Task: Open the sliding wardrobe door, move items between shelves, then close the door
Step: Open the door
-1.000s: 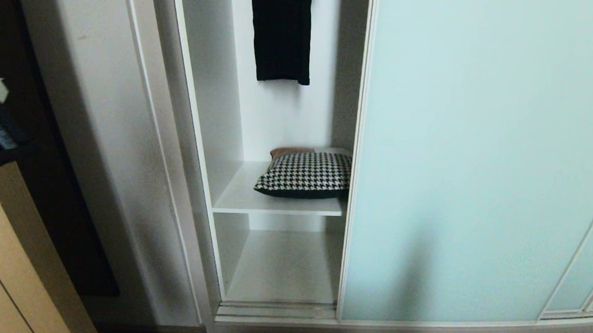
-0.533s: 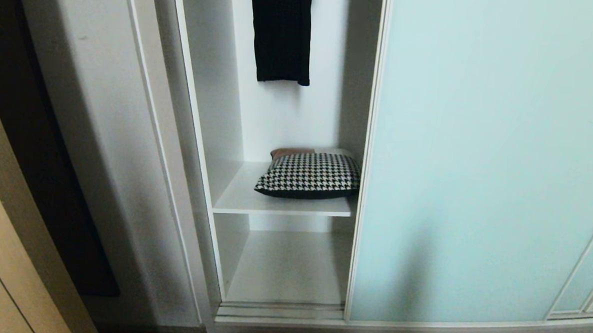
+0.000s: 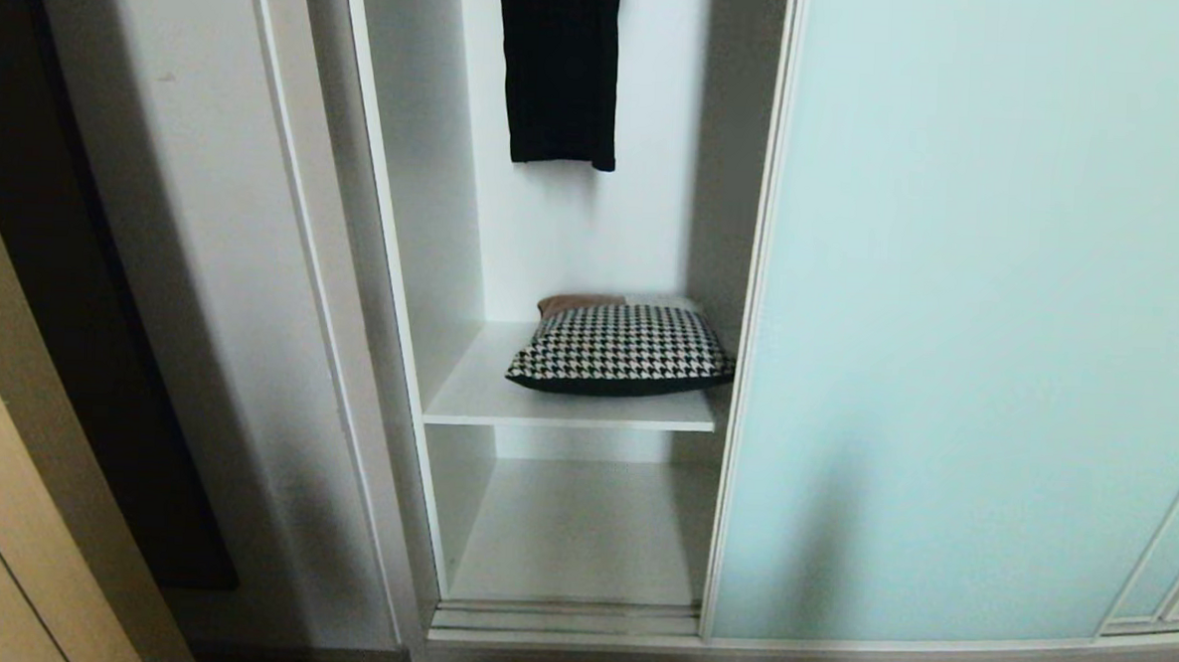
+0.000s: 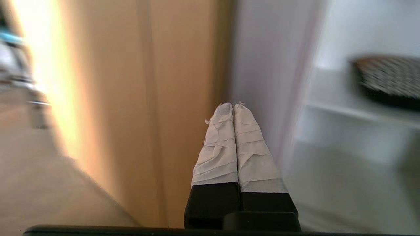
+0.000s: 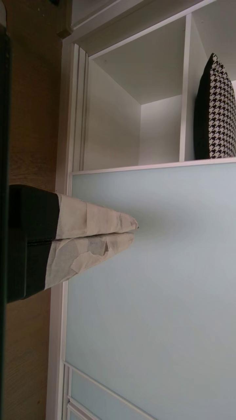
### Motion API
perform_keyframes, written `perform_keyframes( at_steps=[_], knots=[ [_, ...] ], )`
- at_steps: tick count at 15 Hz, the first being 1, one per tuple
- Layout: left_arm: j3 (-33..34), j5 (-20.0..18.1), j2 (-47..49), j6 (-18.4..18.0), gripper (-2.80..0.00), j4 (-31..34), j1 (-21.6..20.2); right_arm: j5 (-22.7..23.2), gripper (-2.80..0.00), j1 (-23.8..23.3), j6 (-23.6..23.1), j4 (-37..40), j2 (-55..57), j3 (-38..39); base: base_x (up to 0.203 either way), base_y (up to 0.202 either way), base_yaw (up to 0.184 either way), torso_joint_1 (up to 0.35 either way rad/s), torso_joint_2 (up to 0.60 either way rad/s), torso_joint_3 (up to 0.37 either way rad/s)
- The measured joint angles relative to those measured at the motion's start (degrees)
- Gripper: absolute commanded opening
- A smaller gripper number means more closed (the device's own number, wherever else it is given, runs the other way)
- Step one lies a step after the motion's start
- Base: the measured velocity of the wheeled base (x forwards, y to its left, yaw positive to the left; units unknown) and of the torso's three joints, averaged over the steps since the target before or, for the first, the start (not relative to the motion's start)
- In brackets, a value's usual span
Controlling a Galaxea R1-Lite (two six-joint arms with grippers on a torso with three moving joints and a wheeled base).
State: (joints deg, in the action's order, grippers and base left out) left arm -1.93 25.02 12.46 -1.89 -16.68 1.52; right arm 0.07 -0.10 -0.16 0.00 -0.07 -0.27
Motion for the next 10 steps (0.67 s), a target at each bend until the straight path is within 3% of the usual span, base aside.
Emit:
perform_keyframes(
  at_steps=[3,6,8,10],
  knots=[
    [1.4,-9.9,-2.5,4.6,-2.80,7.8,-0.5,0.0,-2.80,0.0,0.0,0.0,0.0,0.0,0.000,0.000,0.000,0.000,0.00,0.000],
    [0.8,-20.3,-8.2,6.0,-2.80,15.8,-0.9,0.0,-2.80,0.0,0.0,0.0,0.0,0.0,0.000,0.000,0.000,0.000,0.00,0.000],
    [0.2,-24.3,-10.7,8.4,-2.80,19.1,-1.1,0.0,-2.80,0.0,0.0,0.0,0.0,0.0,0.000,0.000,0.000,0.000,0.00,0.000],
    [-0.6,-25.9,-11.8,12.1,-2.80,21.3,-1.1,0.0,-2.80,0.0,0.0,0.0,0.0,0.0,0.000,0.000,0.000,0.000,0.00,0.000]
  ],
)
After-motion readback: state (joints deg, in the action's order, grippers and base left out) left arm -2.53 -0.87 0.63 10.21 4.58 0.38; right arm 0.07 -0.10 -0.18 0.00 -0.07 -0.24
